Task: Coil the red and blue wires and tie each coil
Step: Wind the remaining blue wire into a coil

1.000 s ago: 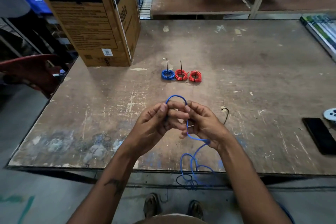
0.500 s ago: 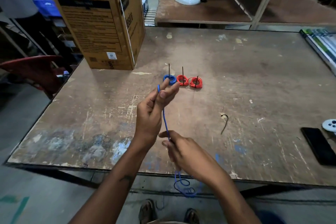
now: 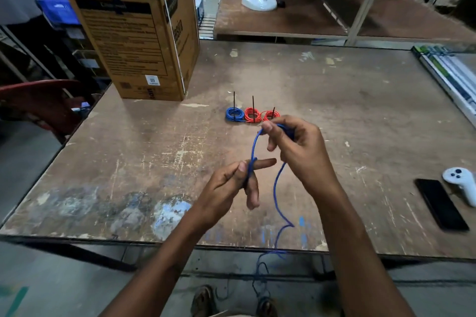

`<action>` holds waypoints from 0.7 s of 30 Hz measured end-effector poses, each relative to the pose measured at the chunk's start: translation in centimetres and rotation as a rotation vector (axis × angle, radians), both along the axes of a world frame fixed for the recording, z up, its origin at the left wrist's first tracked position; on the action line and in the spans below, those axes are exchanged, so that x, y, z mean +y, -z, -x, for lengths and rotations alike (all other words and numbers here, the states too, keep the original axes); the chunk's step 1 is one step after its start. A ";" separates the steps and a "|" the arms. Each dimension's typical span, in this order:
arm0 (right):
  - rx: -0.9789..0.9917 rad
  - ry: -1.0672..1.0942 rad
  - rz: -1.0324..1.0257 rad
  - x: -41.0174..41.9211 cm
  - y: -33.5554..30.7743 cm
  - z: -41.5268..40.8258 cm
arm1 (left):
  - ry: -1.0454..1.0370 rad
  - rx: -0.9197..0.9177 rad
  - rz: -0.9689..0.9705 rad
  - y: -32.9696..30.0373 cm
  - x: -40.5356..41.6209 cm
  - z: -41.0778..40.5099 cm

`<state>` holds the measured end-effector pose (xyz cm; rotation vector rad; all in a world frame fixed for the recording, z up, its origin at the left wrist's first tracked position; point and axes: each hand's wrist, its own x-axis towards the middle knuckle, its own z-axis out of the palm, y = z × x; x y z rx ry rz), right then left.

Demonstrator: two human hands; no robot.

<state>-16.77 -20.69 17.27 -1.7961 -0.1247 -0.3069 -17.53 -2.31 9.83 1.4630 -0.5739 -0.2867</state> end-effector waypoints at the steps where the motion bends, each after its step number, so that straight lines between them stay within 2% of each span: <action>1: 0.023 0.003 -0.022 -0.1 0.4 -0.7 | 0.034 0.020 0.034 -0.1 0.0 0.3; 5: 0.151 -0.036 -0.186 0.6 4.3 -1.4 | 0.085 0.059 0.157 -0.9 0.5 0.2; 8: 0.203 -0.164 -0.327 2.3 8.0 0.9 | 0.097 -0.003 0.214 -1.9 0.8 -0.4; 10: 0.252 -0.232 -0.262 3.9 9.6 3.5 | 0.072 -0.004 0.201 -2.2 0.5 -0.7; 14: 0.231 -0.260 0.050 5.3 10.3 6.9 | -0.125 0.023 0.265 -2.3 -0.2 -1.5; 17: 0.168 -0.264 0.251 4.7 9.6 7.7 | -0.255 -0.104 0.099 -1.3 0.1 -3.1; 19: 0.177 -0.230 0.181 4.4 9.3 7.8 | -0.305 -0.166 -0.024 -0.4 0.7 -4.2; 21: 0.204 -0.170 0.024 4.0 8.8 7.5 | -0.322 -0.220 -0.110 0.3 1.3 -5.0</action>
